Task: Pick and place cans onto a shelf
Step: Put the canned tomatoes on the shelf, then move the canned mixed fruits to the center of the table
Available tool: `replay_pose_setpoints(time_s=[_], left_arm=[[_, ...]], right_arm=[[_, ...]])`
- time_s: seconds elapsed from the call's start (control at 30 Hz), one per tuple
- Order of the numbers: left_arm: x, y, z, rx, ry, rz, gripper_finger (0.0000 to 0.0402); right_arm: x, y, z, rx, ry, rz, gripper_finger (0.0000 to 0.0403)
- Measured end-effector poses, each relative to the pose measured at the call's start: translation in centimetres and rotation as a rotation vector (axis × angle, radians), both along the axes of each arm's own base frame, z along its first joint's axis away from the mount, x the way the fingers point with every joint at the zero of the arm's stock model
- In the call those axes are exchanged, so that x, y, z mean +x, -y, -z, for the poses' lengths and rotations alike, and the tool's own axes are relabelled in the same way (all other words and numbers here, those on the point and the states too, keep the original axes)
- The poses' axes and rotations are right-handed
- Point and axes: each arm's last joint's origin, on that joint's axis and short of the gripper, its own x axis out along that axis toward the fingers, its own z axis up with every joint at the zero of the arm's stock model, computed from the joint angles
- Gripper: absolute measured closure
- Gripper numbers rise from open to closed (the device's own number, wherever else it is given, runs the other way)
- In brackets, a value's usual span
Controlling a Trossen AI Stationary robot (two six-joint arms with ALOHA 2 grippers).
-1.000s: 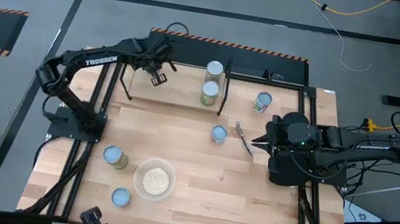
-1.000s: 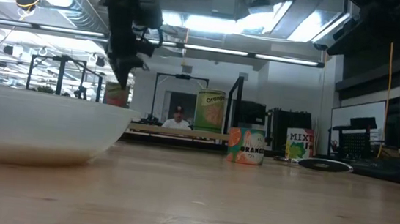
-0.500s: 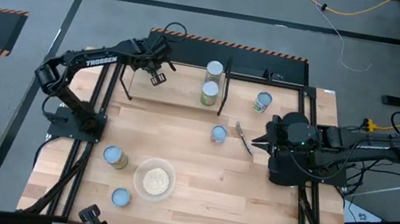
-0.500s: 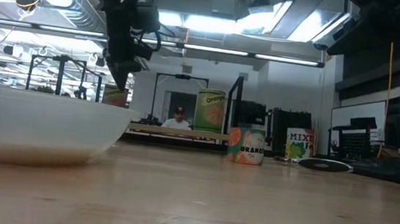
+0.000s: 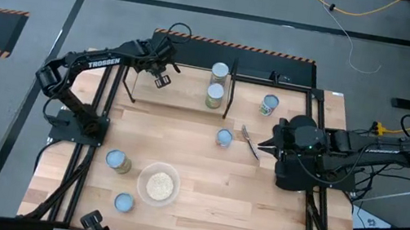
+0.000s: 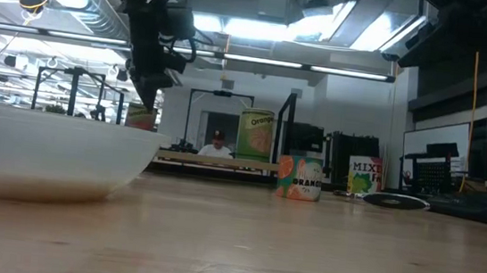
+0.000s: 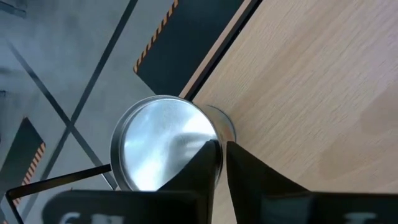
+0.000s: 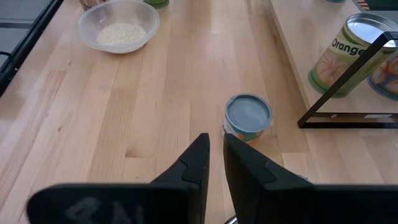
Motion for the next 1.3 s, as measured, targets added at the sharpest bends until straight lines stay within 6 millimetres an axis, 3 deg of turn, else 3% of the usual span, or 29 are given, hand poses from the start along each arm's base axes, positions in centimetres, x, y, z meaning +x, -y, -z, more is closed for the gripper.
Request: replay_pose_setpoints(time_s=[0.53, 0.87, 1.3], left_arm=[[0.0, 0.0, 0.0, 0.002, -0.004, -0.003, 0.0320], [0.0, 0.0, 0.0, 0.004, -0.003, -0.004, 0.0320], [-1.3, 1.7, -3.6, 0.088, 0.155, -0.041, 0.0321]], right_arm=[[0.0, 0.0, 0.0, 0.000, 0.000, 0.000, 0.0350], [0.0, 0.0, 0.0, 0.000, 0.000, 0.000, 0.0350], [0.0, 0.0, 0.0, 0.000, 0.000, 0.000, 0.0350]])
